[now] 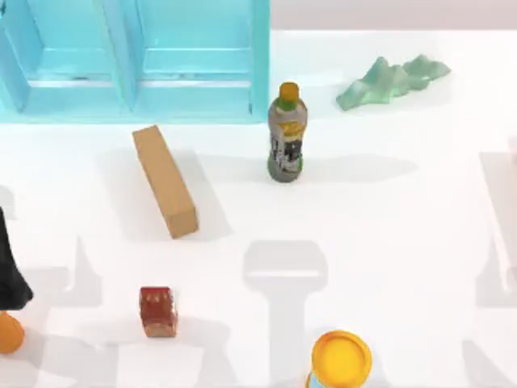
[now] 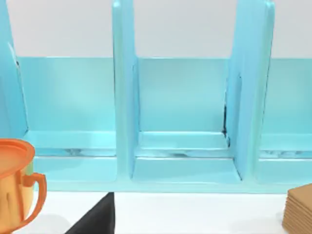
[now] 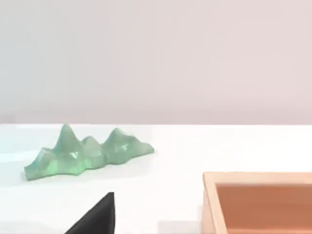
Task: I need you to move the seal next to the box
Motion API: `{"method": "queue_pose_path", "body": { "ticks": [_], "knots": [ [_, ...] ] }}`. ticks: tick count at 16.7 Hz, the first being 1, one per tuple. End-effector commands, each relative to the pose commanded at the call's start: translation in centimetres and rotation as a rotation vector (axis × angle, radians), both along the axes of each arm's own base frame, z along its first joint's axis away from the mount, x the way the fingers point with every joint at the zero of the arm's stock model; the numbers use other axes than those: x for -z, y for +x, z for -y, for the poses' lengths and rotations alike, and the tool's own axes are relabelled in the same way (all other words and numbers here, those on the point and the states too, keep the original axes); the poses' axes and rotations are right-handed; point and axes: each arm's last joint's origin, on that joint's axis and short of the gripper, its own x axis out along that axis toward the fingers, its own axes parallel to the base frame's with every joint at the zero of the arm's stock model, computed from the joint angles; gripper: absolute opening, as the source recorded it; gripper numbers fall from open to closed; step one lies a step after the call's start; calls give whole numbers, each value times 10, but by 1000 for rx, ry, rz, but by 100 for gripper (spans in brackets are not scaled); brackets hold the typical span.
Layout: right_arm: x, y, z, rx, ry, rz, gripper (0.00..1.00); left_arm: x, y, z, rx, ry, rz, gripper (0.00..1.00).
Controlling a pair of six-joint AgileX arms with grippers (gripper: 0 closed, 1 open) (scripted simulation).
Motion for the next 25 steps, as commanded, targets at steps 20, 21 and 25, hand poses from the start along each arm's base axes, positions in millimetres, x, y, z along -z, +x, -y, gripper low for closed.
{"method": "queue_pose_path", "body": {
  "ticks": [20, 21, 25],
  "knots": [
    [-244, 94, -172, -576, 246, -859, 100, 0, 0, 0, 0, 0, 0, 100],
    [-246, 104, -197, -576, 240, -940, 100, 0, 0, 0, 0, 0, 0, 100],
    [-222, 126, -293, -500, 177, -1245, 100, 0, 0, 0, 0, 0, 0, 100]
  ]
}}
